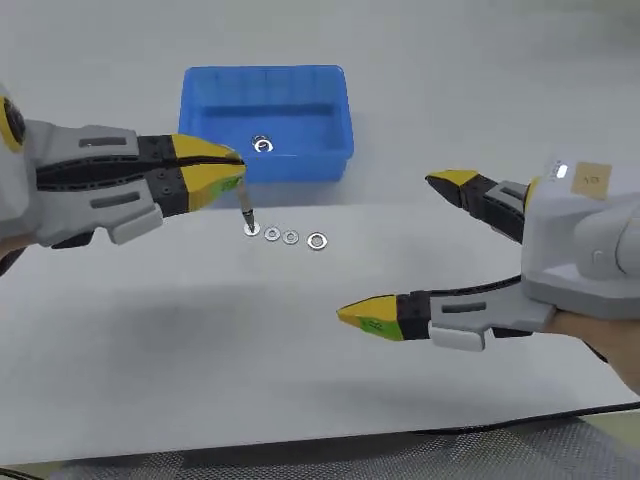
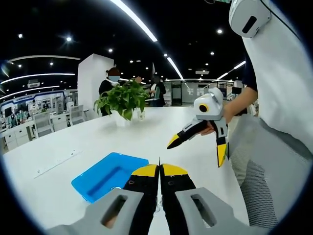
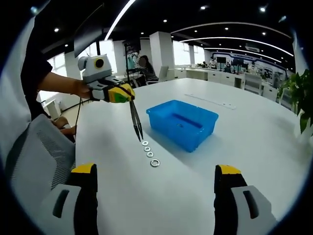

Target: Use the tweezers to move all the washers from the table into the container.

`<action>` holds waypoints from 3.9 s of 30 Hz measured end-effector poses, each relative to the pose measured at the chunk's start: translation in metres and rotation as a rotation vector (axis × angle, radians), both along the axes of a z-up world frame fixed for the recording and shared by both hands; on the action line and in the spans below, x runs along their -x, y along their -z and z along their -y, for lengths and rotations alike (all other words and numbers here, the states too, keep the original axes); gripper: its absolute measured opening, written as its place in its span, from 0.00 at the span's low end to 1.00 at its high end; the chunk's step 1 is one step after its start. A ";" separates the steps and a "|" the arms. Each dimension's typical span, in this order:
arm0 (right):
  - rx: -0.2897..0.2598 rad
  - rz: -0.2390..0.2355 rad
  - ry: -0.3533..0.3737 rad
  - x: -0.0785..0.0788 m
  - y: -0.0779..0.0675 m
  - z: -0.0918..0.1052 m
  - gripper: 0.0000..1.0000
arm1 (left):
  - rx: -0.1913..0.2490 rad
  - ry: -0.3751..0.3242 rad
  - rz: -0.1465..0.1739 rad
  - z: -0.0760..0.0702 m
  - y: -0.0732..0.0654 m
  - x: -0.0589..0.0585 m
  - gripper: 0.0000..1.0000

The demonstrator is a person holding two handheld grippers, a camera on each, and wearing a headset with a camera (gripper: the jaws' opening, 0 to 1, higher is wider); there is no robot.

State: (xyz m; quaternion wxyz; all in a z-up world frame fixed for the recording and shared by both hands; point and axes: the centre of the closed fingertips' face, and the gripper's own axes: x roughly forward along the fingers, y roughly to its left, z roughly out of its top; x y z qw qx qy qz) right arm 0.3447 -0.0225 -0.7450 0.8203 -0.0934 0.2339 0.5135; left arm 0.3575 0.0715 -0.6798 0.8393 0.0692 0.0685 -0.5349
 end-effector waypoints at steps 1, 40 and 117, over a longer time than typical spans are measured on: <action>-0.001 -0.003 0.000 0.000 0.001 0.000 1.00 | -0.004 0.002 0.000 0.000 0.001 0.001 0.04; -0.053 -0.046 0.001 0.002 0.005 -0.006 0.97 | -0.003 -0.009 -0.022 0.001 0.008 -0.002 0.04; 0.075 0.080 -0.678 -0.004 0.029 -0.129 0.10 | -0.178 -0.040 -0.133 0.008 0.021 0.006 0.05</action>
